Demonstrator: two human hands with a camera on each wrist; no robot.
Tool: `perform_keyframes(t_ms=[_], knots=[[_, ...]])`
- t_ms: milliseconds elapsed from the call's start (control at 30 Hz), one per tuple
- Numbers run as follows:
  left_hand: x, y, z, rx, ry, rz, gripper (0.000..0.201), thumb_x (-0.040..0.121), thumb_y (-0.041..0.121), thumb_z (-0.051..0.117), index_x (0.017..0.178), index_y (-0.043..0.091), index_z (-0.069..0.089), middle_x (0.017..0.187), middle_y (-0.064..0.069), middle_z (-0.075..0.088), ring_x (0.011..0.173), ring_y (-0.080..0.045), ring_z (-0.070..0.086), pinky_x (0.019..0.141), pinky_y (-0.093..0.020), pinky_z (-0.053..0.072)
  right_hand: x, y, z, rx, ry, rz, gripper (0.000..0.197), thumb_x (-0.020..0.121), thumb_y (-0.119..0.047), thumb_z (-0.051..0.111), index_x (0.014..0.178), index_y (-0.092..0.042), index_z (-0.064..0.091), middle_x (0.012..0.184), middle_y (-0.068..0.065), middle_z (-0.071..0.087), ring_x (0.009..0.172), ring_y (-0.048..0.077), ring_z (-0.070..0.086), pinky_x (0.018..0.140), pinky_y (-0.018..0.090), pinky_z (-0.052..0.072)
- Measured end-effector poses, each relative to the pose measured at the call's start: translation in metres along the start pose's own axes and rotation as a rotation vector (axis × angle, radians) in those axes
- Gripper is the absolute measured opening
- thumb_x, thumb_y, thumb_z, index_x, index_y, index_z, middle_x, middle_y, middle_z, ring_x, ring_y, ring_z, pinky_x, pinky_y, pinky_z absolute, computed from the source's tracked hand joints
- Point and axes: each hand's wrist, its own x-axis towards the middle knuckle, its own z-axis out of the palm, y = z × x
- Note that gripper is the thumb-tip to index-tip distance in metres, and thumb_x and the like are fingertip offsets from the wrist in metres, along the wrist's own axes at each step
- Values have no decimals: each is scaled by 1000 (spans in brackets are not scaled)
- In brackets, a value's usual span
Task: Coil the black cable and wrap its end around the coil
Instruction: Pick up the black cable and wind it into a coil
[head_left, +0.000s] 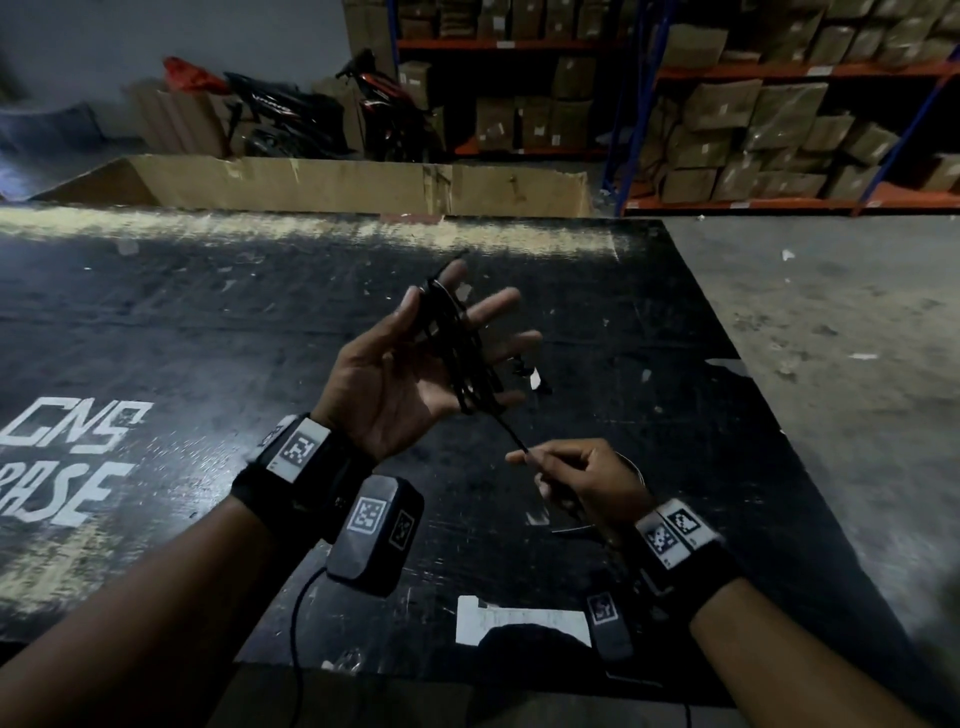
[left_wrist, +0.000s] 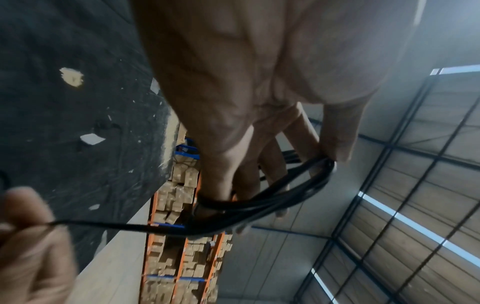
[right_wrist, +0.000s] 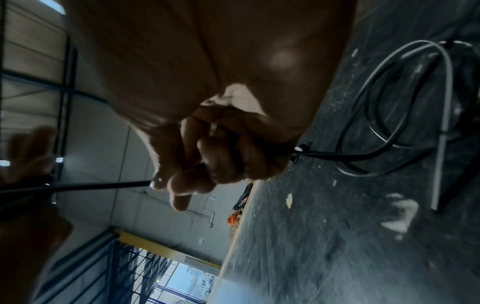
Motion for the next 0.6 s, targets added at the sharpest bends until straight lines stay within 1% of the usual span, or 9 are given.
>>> perform_keyframes(t_ms=[33, 100, 167, 233, 300, 400, 533, 567, 600], knots=[[-3, -3, 1, -4, -39, -35, 40, 104, 38, 46, 138, 25, 63, 165, -17, 35, 150, -53, 30, 113, -81, 20, 5, -4, -2, -60, -9, -16, 23, 99, -12, 58, 104, 1, 76, 57, 1, 58, 39, 1, 45, 42, 12, 35], [-9, -8, 1, 4, -91, -121, 38, 103, 35, 53, 138, 23, 63, 164, -17, 38, 150, -53, 27, 114, -80, 17, 20, -12, -8, -228, -19, -80, 18, 96, -13, 63, 86, -14, 79, 60, -2, 61, 47, -2, 51, 50, 13, 40], [-16, -14, -2, 55, -96, -212, 36, 100, 33, 60, 134, 22, 66, 160, -17, 47, 149, -52, 29, 116, -79, 15, 35, -24, -18, -421, 8, -141, 22, 91, -15, 71, 72, -26, 74, 63, -7, 65, 58, 1, 56, 60, 22, 45], [-22, -22, -5, 135, -72, -272, 40, 95, 34, 68, 133, 21, 68, 157, -17, 51, 148, -54, 34, 117, -78, 15, 45, -43, -26, -510, 53, -189, 20, 88, -16, 75, 70, -24, 72, 68, -2, 70, 67, 8, 61, 68, 30, 48], [-26, -28, -10, 180, -18, -300, 47, 90, 35, 75, 134, 19, 69, 157, -19, 51, 147, -53, 40, 119, -77, 18, 47, -67, -29, -551, 66, -255, 13, 86, -17, 77, 73, -16, 74, 73, 6, 74, 69, 13, 66, 67, 29, 50], [-29, -33, -17, 207, 80, -319, 54, 86, 38, 79, 136, 19, 68, 156, -17, 53, 145, -48, 47, 120, -76, 21, 47, -98, -24, -650, 29, -322, 17, 84, -24, 79, 78, -8, 77, 78, 10, 77, 74, 21, 73, 67, 33, 55], [-27, -39, -22, 315, 199, -318, 50, 94, 37, 65, 141, 19, 64, 154, -13, 57, 141, -41, 54, 119, -75, 23, 48, -113, -11, -698, -47, -286, 20, 86, -27, 78, 77, -9, 78, 75, 11, 77, 70, 28, 70, 66, 41, 54], [-25, -40, -24, 340, 223, -306, 50, 96, 36, 59, 143, 19, 63, 153, -12, 58, 140, -40, 56, 119, -74, 24, 47, -115, -9, -689, -43, -271, 21, 87, -27, 76, 77, -9, 79, 73, 13, 76, 64, 27, 66, 63, 40, 50], [-25, -41, -24, 347, 244, -294, 52, 96, 36, 57, 145, 19, 60, 153, -12, 58, 140, -40, 55, 120, -74, 24, 46, -117, -8, -674, -31, -258, 22, 89, -27, 75, 76, -9, 79, 68, 13, 75, 58, 19, 61, 60, 36, 45]])
